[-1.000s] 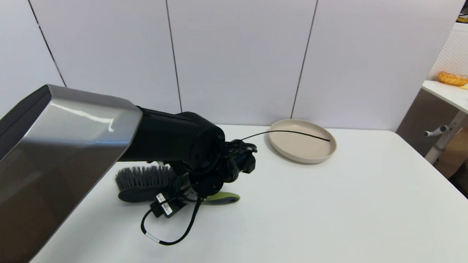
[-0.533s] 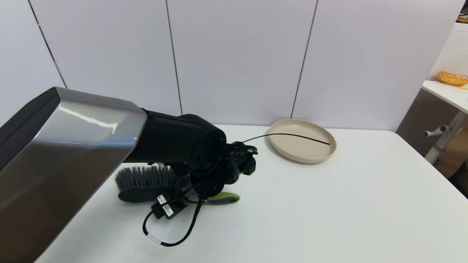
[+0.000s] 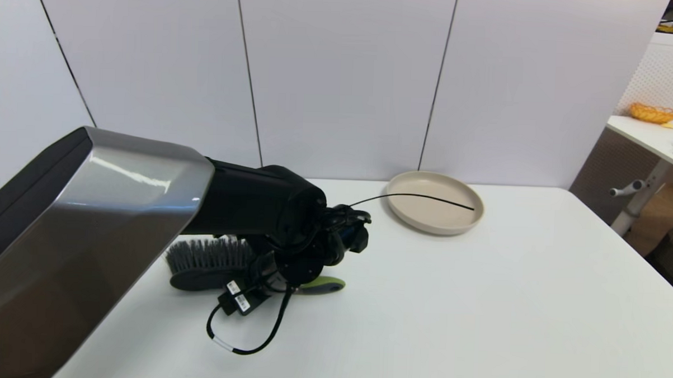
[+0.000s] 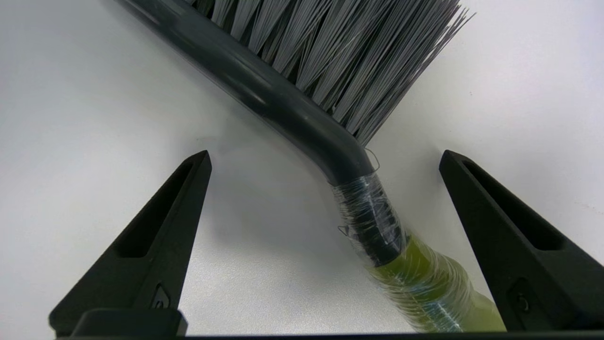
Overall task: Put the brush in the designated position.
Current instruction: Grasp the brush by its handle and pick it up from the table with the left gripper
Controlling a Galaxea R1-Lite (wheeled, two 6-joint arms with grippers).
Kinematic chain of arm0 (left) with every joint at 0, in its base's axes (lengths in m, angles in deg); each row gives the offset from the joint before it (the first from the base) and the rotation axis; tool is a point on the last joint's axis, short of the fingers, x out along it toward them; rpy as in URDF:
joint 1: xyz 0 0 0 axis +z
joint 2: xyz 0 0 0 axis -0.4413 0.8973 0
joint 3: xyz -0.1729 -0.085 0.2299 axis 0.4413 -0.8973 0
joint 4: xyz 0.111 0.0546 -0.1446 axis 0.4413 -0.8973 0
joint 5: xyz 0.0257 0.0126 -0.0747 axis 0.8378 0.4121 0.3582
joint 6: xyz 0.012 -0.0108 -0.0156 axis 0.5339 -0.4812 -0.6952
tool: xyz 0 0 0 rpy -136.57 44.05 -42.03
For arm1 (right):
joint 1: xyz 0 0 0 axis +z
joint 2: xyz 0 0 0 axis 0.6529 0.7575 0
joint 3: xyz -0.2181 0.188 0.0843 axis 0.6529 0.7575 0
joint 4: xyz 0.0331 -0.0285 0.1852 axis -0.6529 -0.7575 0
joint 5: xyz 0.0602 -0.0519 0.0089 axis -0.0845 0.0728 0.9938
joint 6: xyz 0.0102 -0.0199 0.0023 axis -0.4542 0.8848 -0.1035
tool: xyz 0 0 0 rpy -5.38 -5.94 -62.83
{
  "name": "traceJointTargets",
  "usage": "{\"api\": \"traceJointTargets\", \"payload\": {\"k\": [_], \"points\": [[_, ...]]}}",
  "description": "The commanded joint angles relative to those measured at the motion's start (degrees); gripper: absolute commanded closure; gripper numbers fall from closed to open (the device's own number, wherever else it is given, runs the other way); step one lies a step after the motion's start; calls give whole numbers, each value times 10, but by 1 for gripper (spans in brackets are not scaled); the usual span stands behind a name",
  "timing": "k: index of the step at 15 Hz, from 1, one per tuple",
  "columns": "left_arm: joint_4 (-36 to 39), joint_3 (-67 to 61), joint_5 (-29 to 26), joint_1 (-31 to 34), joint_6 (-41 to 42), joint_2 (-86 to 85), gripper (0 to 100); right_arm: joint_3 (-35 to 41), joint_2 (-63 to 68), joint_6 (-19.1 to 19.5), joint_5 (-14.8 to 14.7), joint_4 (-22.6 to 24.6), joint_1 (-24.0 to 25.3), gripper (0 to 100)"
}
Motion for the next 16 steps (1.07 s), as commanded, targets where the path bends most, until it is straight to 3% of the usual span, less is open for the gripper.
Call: {"api": "traceJointTargets", "payload": {"k": [1,5,6,16], "points": [[-2,0,2,-1,-6,1,0,1,1,1,1,0,0,0],[-2,6,1,0,-7,7,0,1,1,1,1,0,0,0],[-2,8,1,0,-7,8,100,1,1,1,1,0,0,0],[-4,9,3,0,-1,3,100,1,1,1,1,0,0,0]]}}
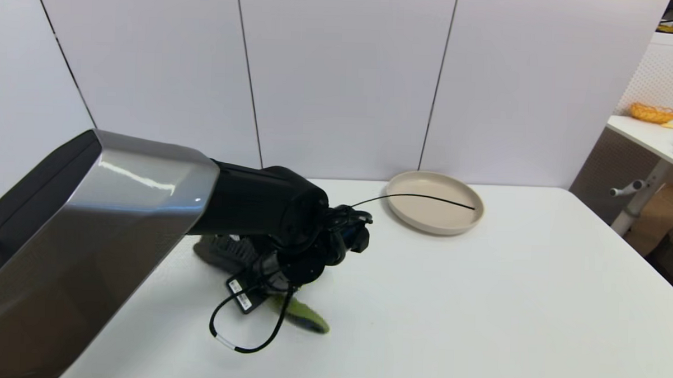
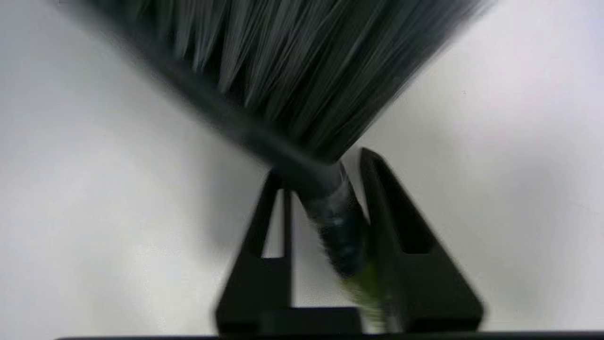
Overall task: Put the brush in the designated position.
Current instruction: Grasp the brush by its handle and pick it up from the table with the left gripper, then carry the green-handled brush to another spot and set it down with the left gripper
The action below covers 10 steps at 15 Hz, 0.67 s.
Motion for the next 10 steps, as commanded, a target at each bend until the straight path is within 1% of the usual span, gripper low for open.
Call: {"api": "traceJointTargets", "payload": {"k": [1,4,6,8,10], "points": [[-3,0,2,1,-5,-9,100,1,1,1,0,0,0,0],[-3,0,1,4,2,-21,100,1,1,1,0,0,0,0],[-3,0,1,6,24,-33,100,1,1,1,0,0,0,0],[-3,0,2,15,60,-45,100,1,1,1,0,0,0,0],[-2,4,13,21,120,-59,100,1,1,1,0,0,0,0]]}}
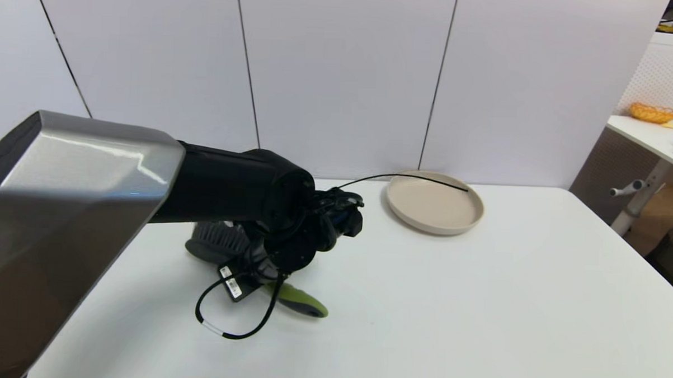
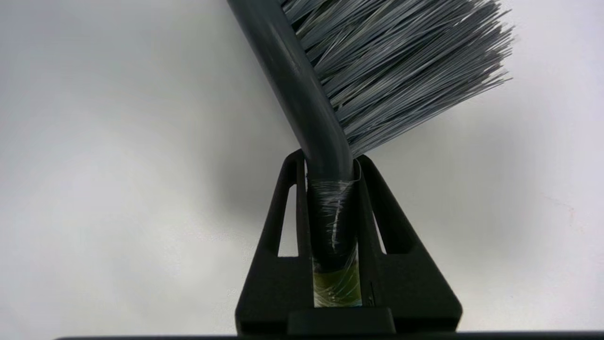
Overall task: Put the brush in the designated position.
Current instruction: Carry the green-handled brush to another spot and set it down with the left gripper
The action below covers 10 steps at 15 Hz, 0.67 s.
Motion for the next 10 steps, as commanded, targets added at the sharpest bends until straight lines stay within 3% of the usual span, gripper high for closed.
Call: {"api": "traceJointTargets", "payload": {"k": [1,7,10], "points": [[0,7,15,13,97,-34,100,1,1,1,1,0,0,0],[9,69,17,13,319,-56,100,1,1,1,1,0,0,0],[75,88,15,11,464,-45,100,1,1,1,1,0,0,0]]}}
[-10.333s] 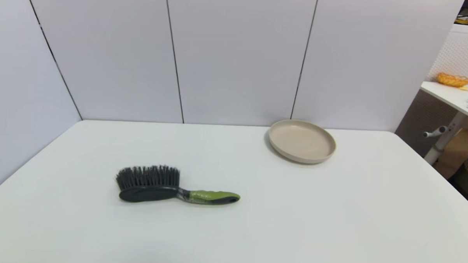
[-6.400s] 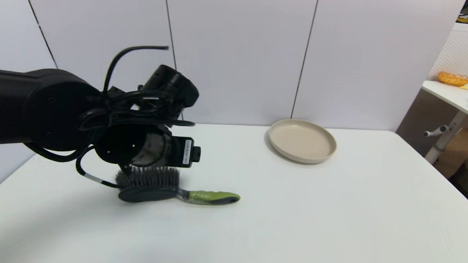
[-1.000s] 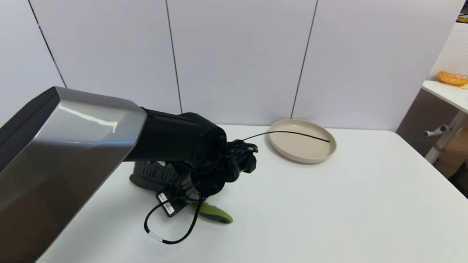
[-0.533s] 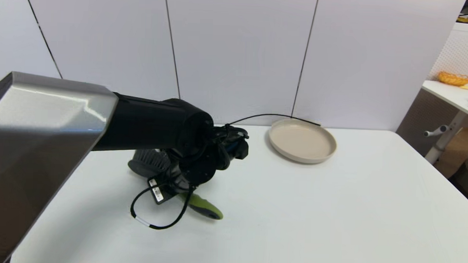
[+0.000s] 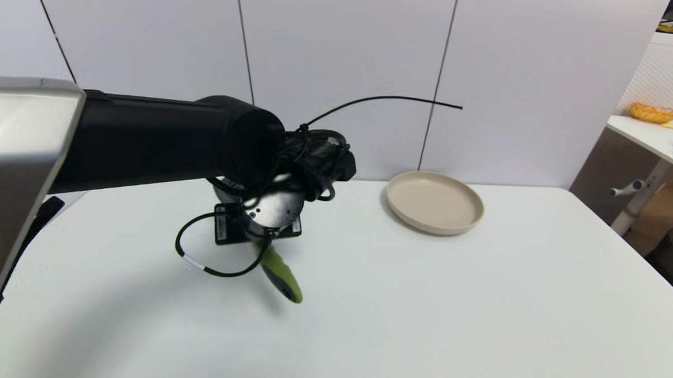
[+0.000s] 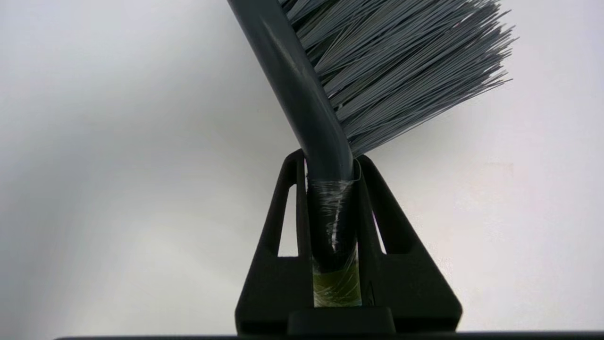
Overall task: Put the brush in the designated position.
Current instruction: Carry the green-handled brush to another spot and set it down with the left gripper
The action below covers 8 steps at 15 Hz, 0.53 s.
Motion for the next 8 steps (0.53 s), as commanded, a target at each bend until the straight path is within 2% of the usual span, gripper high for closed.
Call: {"api": "traceJointTargets", "payload": {"k": [1,3,8], "points": [[88,22,-1,-2,179,11,100,1,1,1,0,0,0,0],[145,22,-8,-2,257,24,100,1,1,1,0,0,0,0],[225,22,-73,-22,346,52,100,1,1,1,0,0,0,0]]}}
